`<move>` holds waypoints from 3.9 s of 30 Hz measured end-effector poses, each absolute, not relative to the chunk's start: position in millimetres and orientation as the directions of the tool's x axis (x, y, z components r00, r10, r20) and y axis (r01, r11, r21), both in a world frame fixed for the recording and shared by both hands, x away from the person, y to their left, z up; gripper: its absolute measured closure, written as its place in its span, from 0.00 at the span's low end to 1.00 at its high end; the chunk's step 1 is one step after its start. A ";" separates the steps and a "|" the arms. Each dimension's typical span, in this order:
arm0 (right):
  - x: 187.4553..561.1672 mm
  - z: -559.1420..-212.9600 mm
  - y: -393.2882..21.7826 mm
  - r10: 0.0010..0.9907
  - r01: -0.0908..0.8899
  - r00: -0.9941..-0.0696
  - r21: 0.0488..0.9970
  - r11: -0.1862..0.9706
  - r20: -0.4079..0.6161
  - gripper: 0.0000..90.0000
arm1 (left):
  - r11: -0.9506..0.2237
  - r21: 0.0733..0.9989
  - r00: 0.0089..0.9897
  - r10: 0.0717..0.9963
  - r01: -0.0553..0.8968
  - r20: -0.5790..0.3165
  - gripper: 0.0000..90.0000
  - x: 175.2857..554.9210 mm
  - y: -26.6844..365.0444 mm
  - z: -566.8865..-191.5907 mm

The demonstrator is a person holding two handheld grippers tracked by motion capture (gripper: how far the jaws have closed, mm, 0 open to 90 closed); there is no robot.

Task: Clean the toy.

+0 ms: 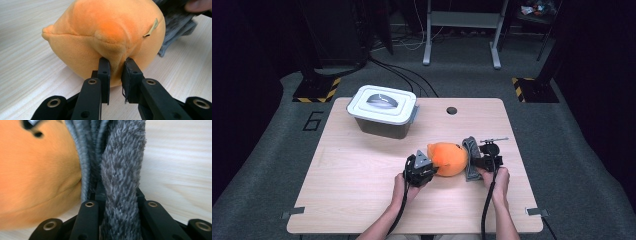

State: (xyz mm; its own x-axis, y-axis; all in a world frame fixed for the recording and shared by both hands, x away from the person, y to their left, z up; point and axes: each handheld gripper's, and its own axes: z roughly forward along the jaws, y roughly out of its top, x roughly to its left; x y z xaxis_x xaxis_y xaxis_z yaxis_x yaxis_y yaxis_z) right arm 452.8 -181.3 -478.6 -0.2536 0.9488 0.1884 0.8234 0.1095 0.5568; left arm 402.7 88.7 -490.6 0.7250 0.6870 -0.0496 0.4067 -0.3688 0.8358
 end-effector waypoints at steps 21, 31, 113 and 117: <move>414.1 -405.0 -111.3 0.859 0.646 -0.498 0.711 0.276 0.118 0.83 | -0.372 0.835 0.725 0.687 0.405 -0.045 0.86 402.6 86.9 -488.6; 416.2 -416.3 -88.8 0.848 0.646 -0.526 0.680 0.346 0.070 0.83 | -0.371 0.834 0.723 0.689 0.408 -0.048 0.86 403.2 88.1 -489.9; 440.5 -428.1 -145.8 0.904 0.704 -0.400 0.682 0.199 0.150 0.83 | -0.375 0.837 0.724 0.689 0.399 -0.036 0.36 408.2 87.4 -497.5; 441.8 -429.1 -146.3 0.906 0.709 -0.392 0.679 0.190 0.157 0.83 | -0.379 0.836 0.721 0.692 0.397 -0.028 0.27 410.3 85.3 -499.9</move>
State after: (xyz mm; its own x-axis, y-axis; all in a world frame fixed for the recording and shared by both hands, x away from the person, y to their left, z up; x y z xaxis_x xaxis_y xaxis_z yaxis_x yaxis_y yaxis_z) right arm 441.8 -146.3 -429.1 -0.3924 0.9063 0.1568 0.7093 0.1897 0.6790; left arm 410.3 85.3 -499.9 0.7215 0.6919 -0.0283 0.3966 -0.3794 0.8359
